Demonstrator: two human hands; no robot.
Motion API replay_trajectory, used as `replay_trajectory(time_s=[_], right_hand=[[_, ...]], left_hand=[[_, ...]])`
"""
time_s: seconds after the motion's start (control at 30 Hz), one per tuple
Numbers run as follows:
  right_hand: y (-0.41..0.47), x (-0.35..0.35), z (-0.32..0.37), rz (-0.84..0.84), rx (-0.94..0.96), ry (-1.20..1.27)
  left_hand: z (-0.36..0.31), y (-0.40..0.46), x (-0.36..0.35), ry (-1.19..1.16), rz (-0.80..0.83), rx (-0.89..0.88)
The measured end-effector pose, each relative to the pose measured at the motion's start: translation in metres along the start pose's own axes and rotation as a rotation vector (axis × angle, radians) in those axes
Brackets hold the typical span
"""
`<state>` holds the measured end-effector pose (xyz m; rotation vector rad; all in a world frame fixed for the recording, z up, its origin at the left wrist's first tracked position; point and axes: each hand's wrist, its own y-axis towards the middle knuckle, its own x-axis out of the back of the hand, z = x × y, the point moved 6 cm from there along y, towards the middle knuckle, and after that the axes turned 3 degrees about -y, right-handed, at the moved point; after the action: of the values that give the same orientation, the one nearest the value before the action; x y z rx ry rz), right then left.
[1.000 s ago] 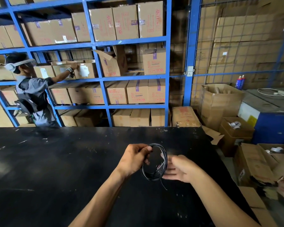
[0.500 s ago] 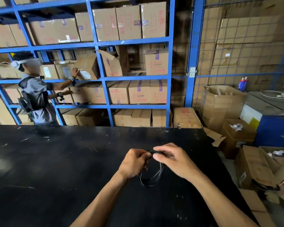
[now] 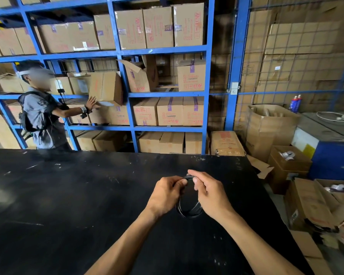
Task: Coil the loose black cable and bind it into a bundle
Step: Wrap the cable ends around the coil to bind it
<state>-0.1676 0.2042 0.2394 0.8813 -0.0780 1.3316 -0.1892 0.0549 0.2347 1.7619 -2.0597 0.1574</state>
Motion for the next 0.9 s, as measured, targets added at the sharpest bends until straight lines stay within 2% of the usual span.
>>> replay_trajectory(time_s=[0.07, 0.13, 0.2, 0.27, 0.3, 0.37, 0.43, 0.53, 0.63, 0.7, 0.8, 0.9], right_hand=[[0.000, 0.001, 0.002, -0.059, -0.012, -0.008], [0.001, 0.004, 0.002, -0.113, -0.039, -0.007], [0.002, 0.006, 0.002, -0.123, -0.061, -0.007], [0.005, 0.007, 0.004, -0.117, -0.053, 0.005], [0.006, 0.007, 0.005, -0.119, -0.047, 0.011], [0.009, 0.008, 0.006, -0.132, -0.055, 0.026], [0.012, 0.006, 0.005, -0.145, -0.065, 0.064], [0.012, 0.003, 0.005, -0.162, -0.073, 0.097], [0.016, -0.002, -0.003, -0.098, -0.122, 0.162], [0.018, -0.004, -0.013, -0.015, -0.200, 0.292], [0.015, -0.007, -0.025, 0.079, -0.324, 0.500], [0.004, -0.007, -0.038, 0.078, -0.378, 0.482]], left_hand=[[-0.003, 0.001, 0.003, 0.279, -0.049, 0.032], [-0.011, -0.001, 0.014, 0.687, -0.264, -0.017], [-0.020, -0.006, 0.017, 0.787, -0.369, -0.155], [-0.017, -0.004, 0.013, 0.631, -0.240, -0.246], [-0.013, -0.002, 0.009, 0.436, -0.095, -0.223], [-0.005, 0.000, -0.004, -0.080, 0.191, -0.064], [0.001, 0.002, -0.011, -0.484, 0.271, 0.086], [0.004, 0.007, -0.015, -0.782, 0.263, 0.238], [0.003, 0.013, -0.013, -0.854, 0.195, 0.258], [0.008, 0.015, -0.008, -0.815, 0.154, 0.297], [0.018, 0.015, -0.005, -0.648, 0.167, 0.354], [0.032, 0.012, -0.015, -0.450, 0.204, 0.381]])
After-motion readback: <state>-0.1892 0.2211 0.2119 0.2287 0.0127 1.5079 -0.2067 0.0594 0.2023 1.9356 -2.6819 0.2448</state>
